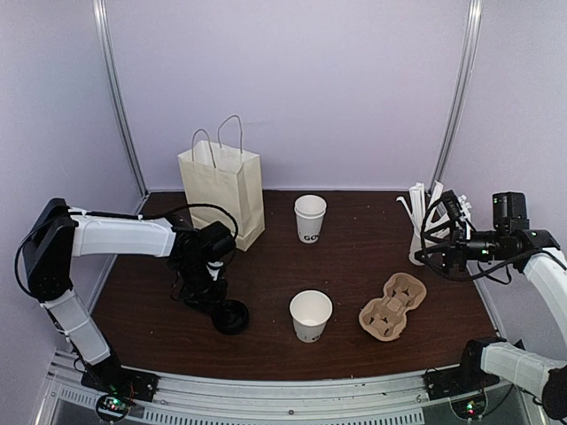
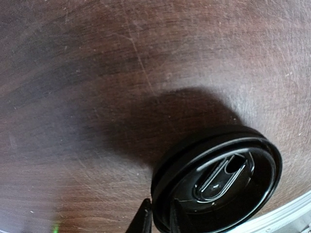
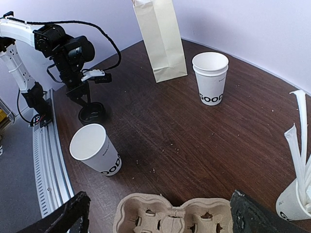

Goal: Pack the takeout coffee

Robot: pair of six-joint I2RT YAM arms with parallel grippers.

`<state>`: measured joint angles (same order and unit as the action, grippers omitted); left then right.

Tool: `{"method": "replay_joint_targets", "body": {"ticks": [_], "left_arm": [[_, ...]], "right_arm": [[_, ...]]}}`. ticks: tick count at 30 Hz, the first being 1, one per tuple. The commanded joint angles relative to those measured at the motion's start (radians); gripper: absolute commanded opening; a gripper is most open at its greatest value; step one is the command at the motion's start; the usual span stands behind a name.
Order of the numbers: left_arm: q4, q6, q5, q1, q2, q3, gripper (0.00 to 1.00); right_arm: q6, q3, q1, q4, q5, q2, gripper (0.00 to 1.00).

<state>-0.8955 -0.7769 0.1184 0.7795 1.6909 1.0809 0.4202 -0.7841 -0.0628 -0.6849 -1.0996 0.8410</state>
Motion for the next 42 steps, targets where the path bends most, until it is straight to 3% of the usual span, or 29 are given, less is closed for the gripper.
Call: {"method": "replay_joint_targets", "body": {"ticks": [1, 9, 16, 23, 30, 33, 38, 42], "left_arm": [[-0.024, 0.001, -0.025, -0.008, -0.009, 0.034, 0.12], [-0.147, 0.044, -0.14, -0.017, -0.07, 0.117, 0.0], [-0.182, 0.153, -0.077, -0.035, -0.104, 0.207, 0.0], [-0.164, 0.295, 0.012, 0.199, -0.068, 0.255, 0.03], [-0.17, 0.256, -0.002, 0.379, 0.06, 0.259, 0.05], [-0.152, 0.244, -0.023, 0.383, 0.084, 0.256, 0.11], [-0.195, 0.261, -0.085, 0.382, 0.08, 0.301, 0.47], [-0.247, 0.248, -0.166, 0.325, 0.033, 0.291, 0.47]], "right_arm": [[0.012, 0.009, 0.008, -0.003, 0.005, -0.015, 1.0], [0.016, 0.009, 0.009, -0.004, 0.008, -0.016, 1.0], [0.017, 0.011, 0.009, -0.004, 0.011, -0.017, 1.0], [0.022, 0.013, 0.009, -0.004, 0.019, -0.014, 1.0], [0.016, 0.014, 0.009, 0.001, 0.016, -0.011, 1.0], [0.013, 0.014, 0.009, 0.002, 0.015, -0.01, 1.0], [0.009, 0.014, 0.009, 0.001, 0.012, -0.013, 1.0], [0.01, 0.014, 0.009, 0.002, 0.011, -0.013, 1.0]]}}
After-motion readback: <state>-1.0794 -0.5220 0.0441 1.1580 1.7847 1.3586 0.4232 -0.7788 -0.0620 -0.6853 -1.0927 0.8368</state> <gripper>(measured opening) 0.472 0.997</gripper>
